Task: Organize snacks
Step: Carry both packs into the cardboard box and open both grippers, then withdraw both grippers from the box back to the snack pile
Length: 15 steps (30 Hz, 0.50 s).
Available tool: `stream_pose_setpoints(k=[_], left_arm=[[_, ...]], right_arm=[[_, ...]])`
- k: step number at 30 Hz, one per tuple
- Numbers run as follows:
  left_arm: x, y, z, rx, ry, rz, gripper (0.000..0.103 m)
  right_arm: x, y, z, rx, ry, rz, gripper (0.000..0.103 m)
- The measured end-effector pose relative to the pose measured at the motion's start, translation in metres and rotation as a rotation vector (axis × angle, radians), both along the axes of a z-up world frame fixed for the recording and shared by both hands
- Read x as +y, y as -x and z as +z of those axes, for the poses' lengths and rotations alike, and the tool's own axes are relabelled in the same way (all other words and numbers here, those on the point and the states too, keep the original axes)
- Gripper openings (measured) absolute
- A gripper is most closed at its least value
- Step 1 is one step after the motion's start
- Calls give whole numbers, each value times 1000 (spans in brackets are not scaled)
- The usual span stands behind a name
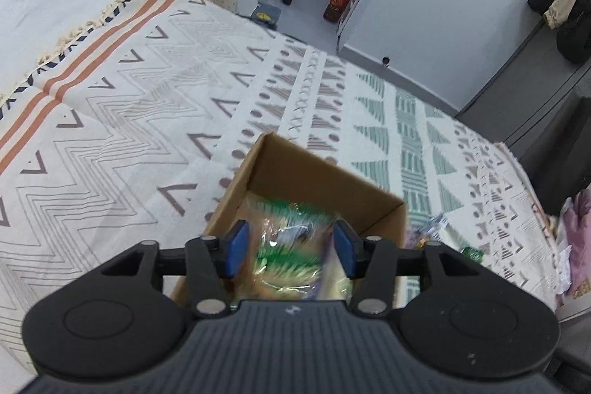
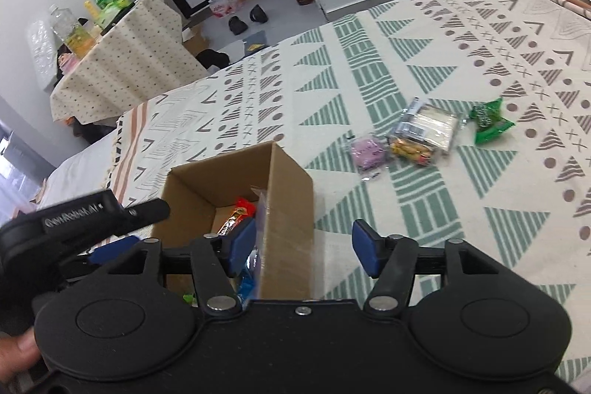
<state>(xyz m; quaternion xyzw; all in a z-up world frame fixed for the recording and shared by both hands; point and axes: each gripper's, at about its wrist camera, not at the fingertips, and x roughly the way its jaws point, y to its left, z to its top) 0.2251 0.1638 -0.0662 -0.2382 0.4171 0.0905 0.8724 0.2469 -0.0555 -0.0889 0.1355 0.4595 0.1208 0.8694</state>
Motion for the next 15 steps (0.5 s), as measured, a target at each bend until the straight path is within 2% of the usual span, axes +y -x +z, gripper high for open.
stream_pose_setpoints(k=[1, 3, 11, 15], left_arm=[[0, -1, 1, 0, 5, -1, 61], [-1, -1, 3, 4, -1, 6, 66], [-8, 8, 3, 39, -31, 11, 69], [-17, 11, 5, 46, -51, -3, 77]], right_arm=[[-1, 1, 0, 0, 2, -1, 60], [-3, 3, 2, -3, 4, -1, 64], [-22, 10, 5, -13, 25, -14, 74], [-33, 12, 7, -13, 49, -20, 76]])
